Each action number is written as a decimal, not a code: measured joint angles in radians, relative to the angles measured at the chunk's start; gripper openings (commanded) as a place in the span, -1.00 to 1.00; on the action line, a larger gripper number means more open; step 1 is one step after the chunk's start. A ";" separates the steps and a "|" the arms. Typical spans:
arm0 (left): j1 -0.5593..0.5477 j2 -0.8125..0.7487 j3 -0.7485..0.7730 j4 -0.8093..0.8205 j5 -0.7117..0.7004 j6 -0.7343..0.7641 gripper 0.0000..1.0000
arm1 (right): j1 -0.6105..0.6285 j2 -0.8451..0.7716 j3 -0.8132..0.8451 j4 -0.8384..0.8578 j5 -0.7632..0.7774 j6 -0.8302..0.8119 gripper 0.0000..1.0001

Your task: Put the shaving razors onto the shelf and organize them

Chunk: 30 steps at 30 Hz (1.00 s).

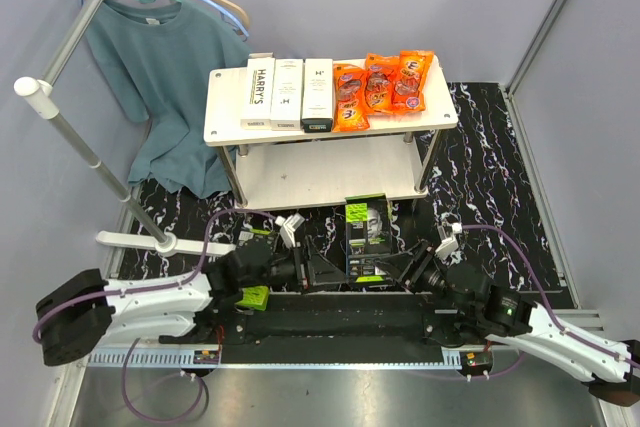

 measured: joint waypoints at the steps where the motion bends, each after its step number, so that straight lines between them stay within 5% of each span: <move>1: -0.012 0.022 0.000 0.034 0.001 -0.003 0.81 | 0.000 0.001 0.000 0.002 0.001 -0.001 -0.53; 9: -0.089 0.201 0.003 0.201 -0.024 -0.025 0.75 | 0.000 0.002 0.001 0.051 0.001 -0.003 -0.53; 18: -0.101 0.225 -0.006 0.385 -0.088 -0.045 0.75 | -0.001 0.003 0.010 0.080 0.002 -0.003 -0.53; 30: -0.112 0.418 0.000 0.597 -0.118 -0.092 0.53 | -0.001 0.027 0.010 0.112 0.000 -0.006 -0.53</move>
